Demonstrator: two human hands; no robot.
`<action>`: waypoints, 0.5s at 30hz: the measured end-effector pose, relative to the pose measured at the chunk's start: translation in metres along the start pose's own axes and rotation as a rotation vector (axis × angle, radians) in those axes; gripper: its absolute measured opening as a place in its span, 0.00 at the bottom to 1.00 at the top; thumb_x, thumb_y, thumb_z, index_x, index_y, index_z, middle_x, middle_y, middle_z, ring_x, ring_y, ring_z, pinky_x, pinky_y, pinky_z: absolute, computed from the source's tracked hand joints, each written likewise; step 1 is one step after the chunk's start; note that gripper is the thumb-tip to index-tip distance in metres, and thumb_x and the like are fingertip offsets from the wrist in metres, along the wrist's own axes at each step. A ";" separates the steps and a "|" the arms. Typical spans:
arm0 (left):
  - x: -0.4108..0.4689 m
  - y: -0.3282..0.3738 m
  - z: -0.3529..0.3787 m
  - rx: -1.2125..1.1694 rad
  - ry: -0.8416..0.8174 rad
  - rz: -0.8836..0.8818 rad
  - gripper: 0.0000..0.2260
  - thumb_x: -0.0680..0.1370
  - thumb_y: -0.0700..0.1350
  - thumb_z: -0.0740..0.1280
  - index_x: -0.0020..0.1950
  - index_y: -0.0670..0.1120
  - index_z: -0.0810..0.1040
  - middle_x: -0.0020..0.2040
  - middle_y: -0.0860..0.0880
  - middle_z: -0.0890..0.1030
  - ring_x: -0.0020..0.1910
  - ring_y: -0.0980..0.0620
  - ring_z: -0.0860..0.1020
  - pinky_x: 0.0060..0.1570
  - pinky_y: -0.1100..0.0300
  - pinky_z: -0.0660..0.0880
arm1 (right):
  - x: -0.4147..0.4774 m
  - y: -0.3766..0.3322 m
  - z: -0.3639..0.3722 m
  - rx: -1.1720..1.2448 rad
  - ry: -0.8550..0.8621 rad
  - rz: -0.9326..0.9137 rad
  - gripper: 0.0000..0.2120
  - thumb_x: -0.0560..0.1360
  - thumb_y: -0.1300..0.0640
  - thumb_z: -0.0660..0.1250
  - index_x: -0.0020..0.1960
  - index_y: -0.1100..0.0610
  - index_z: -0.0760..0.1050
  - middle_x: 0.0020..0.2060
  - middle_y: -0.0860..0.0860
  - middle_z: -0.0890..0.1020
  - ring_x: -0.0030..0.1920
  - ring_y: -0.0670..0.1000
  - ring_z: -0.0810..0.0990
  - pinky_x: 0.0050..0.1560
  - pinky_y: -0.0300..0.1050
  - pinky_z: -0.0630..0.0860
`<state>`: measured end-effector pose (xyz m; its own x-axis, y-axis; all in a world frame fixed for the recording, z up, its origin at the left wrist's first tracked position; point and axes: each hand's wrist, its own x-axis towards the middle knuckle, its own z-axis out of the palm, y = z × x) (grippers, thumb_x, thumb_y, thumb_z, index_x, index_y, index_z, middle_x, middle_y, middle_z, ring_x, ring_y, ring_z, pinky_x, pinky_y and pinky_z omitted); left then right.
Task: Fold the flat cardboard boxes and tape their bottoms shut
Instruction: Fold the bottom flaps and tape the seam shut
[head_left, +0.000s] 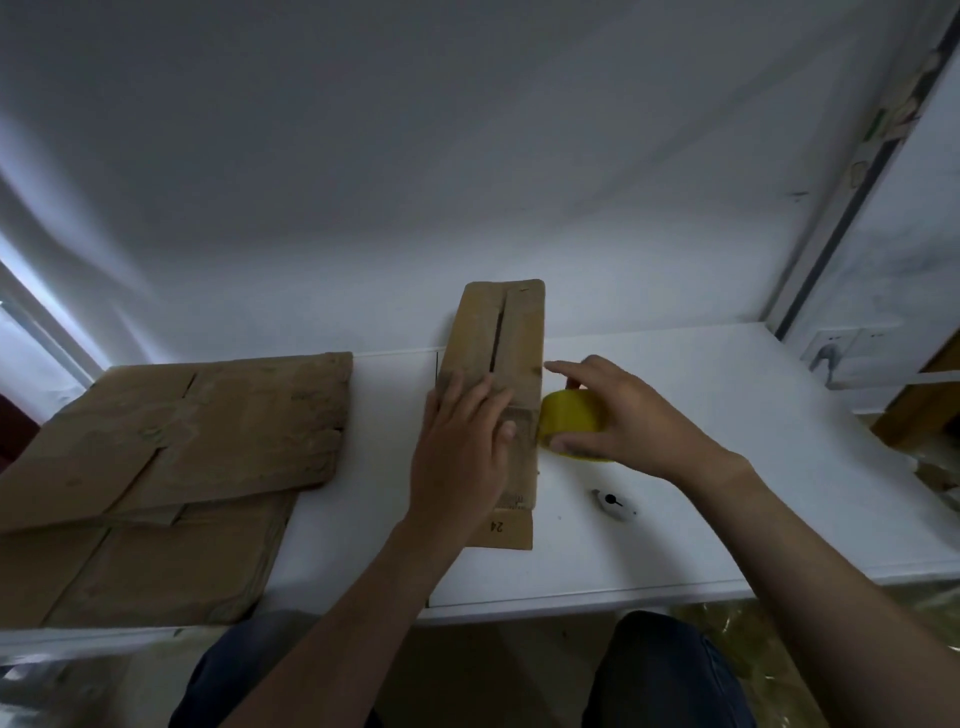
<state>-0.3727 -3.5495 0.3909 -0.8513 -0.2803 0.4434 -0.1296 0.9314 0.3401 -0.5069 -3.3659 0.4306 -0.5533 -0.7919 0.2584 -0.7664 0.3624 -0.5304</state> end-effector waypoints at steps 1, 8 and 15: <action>0.002 -0.001 0.001 -0.028 -0.003 0.000 0.23 0.83 0.56 0.50 0.73 0.50 0.73 0.76 0.52 0.70 0.80 0.48 0.56 0.78 0.52 0.43 | -0.010 0.008 0.000 0.109 0.046 0.041 0.34 0.68 0.44 0.80 0.70 0.38 0.67 0.55 0.40 0.73 0.54 0.41 0.74 0.50 0.40 0.72; 0.027 -0.035 -0.003 -0.155 -0.055 0.046 0.22 0.83 0.57 0.50 0.70 0.52 0.74 0.74 0.53 0.72 0.80 0.52 0.56 0.80 0.48 0.45 | -0.024 0.015 0.017 0.211 0.214 -0.102 0.19 0.73 0.49 0.76 0.63 0.48 0.80 0.53 0.46 0.76 0.54 0.48 0.77 0.50 0.46 0.76; 0.028 -0.032 -0.004 -0.142 -0.047 0.044 0.21 0.83 0.58 0.51 0.67 0.51 0.77 0.72 0.53 0.74 0.79 0.51 0.61 0.79 0.49 0.49 | -0.015 0.001 0.014 -0.051 0.115 -0.153 0.18 0.82 0.40 0.57 0.66 0.44 0.77 0.51 0.48 0.68 0.46 0.48 0.71 0.47 0.43 0.74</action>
<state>-0.3907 -3.5881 0.3955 -0.8780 -0.2258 0.4220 -0.0212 0.8992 0.4370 -0.4953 -3.3605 0.4152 -0.4608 -0.7795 0.4244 -0.8581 0.2690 -0.4374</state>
